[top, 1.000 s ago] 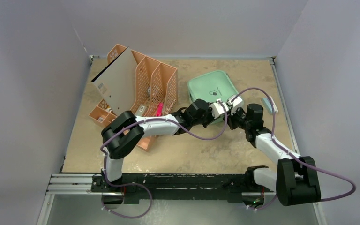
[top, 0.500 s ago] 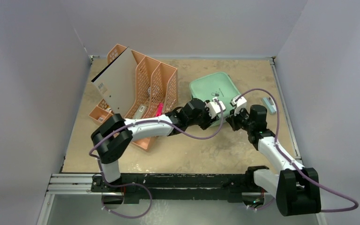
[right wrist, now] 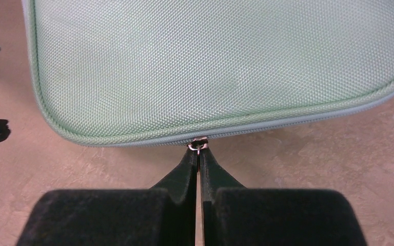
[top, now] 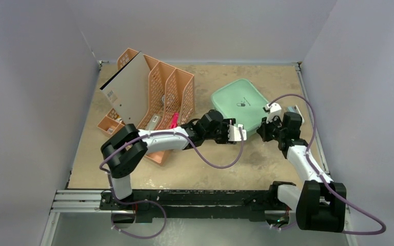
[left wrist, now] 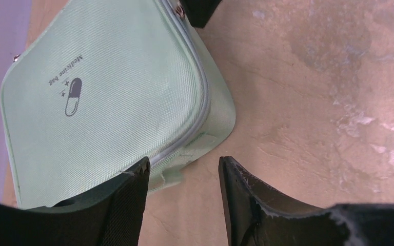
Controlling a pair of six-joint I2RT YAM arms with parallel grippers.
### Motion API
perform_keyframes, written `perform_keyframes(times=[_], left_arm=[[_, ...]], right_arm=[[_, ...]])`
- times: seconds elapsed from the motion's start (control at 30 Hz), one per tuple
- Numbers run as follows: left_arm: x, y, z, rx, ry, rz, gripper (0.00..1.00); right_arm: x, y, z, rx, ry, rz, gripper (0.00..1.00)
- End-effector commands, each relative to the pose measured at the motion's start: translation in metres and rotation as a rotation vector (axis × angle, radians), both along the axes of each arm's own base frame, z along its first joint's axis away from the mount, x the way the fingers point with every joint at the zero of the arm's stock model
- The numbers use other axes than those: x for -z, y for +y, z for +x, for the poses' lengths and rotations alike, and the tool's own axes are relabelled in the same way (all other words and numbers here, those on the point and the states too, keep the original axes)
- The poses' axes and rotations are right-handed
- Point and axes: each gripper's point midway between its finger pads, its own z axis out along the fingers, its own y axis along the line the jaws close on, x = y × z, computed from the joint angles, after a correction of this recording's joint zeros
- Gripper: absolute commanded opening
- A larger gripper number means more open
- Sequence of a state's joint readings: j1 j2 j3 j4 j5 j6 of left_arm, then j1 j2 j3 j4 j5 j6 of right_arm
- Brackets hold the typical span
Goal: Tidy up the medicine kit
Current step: Zip the medicine box at the center of the board.
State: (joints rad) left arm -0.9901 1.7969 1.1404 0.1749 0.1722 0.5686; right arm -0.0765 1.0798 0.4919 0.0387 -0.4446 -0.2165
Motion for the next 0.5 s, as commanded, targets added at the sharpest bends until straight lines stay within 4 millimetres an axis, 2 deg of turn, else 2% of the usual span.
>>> perform_keyframes(times=[0.0,0.13,0.33,0.47], left_arm=[[-0.009,-0.015,0.022,0.100,-0.168,0.015,0.51],[-0.002,-0.016,0.041,0.070,-0.207,0.041,0.50],[-0.003,-0.032,0.058,0.020,-0.207,-0.012,0.43],[-0.002,-0.043,0.059,0.022,-0.171,-0.045,0.37]], right_arm=[[-0.034,-0.017,0.017,0.059,-0.075,0.011,0.00],[-0.039,-0.015,0.021,0.028,-0.071,0.024,0.00],[-0.036,-0.008,0.023,-0.013,-0.083,0.049,0.00],[-0.037,-0.007,0.021,-0.031,-0.083,0.042,0.00]])
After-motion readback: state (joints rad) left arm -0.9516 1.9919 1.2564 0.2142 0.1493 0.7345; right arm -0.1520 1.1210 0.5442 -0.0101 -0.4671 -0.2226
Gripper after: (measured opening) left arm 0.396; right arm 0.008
